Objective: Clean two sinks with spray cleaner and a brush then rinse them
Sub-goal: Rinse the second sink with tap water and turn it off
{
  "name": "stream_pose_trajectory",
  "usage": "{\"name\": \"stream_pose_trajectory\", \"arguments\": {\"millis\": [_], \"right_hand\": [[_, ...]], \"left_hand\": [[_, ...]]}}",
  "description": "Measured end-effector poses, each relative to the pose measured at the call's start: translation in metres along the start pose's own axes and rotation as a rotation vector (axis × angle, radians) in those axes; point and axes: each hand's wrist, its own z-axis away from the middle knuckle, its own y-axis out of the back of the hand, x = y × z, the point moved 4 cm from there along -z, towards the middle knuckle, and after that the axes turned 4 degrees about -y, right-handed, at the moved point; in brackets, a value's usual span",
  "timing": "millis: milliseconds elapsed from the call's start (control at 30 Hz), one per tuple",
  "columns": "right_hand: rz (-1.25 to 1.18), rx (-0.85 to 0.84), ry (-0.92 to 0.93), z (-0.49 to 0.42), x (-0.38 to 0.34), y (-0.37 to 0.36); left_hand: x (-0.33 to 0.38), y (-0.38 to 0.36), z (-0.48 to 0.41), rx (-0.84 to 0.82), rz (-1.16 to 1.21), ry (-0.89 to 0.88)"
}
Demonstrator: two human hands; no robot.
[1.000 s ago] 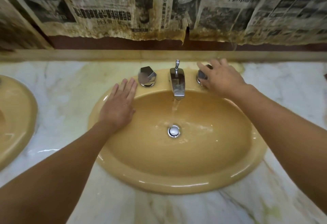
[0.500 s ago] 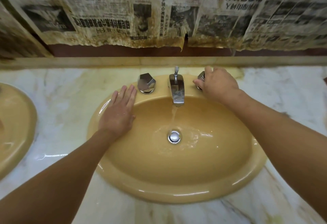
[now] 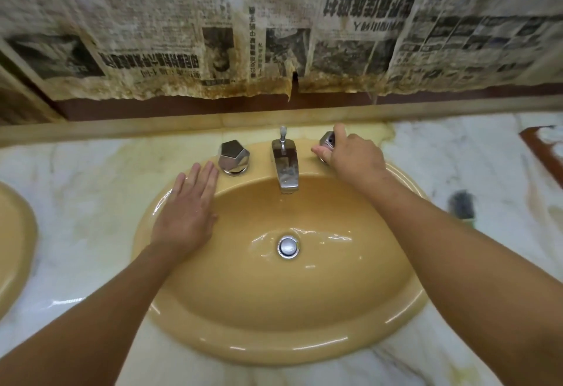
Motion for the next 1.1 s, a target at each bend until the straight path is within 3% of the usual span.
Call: {"name": "stream_pose_trajectory", "arguments": {"millis": [133,233,300,433,500,667,733,800,867,1000,1100], "right_hand": [[-0.394,-0.042,-0.152,0.031,0.007,-0.011],[-0.496,-0.030,-0.141,0.078,0.007,-0.024],[-0.456,0.035,-0.074,0.101,0.008,-0.030],[-0.367,-0.146,0.057,0.139,0.004,-0.033],[-0.254,-0.171,0.110,0.154,0.000,-0.028],[-0.158,-0.311,0.144,0.184,-0.017,-0.021],[-0.103,-0.517,0.145,0.193,-0.023,-0.025],[-0.078,-0.652,0.095,0.204,-0.023,-0.023],[-0.071,-0.581,0.119,0.211,-0.022,-0.012],[-0.154,-0.349,0.147,0.220,-0.023,0.010],[-0.111,-0.245,0.183,0.226,-0.027,0.025]], "left_hand": [[0.004,0.006,-0.001,-0.034,0.051,0.048],[0.013,0.013,0.006,-0.137,0.123,0.121],[0.024,0.020,0.012,-0.151,0.221,0.157],[0.060,0.058,0.035,-0.041,0.447,0.188],[0.082,0.079,0.043,-0.040,0.431,0.179],[0.127,0.092,0.063,-0.139,0.424,0.127],[0.133,0.092,0.071,-0.195,0.422,0.123],[0.141,0.089,0.081,-0.367,0.359,0.071],[0.145,0.092,0.091,-0.407,0.330,0.069],[0.146,0.111,0.102,-0.213,0.325,0.172],[0.146,0.125,0.106,-0.179,0.340,0.175]]}}
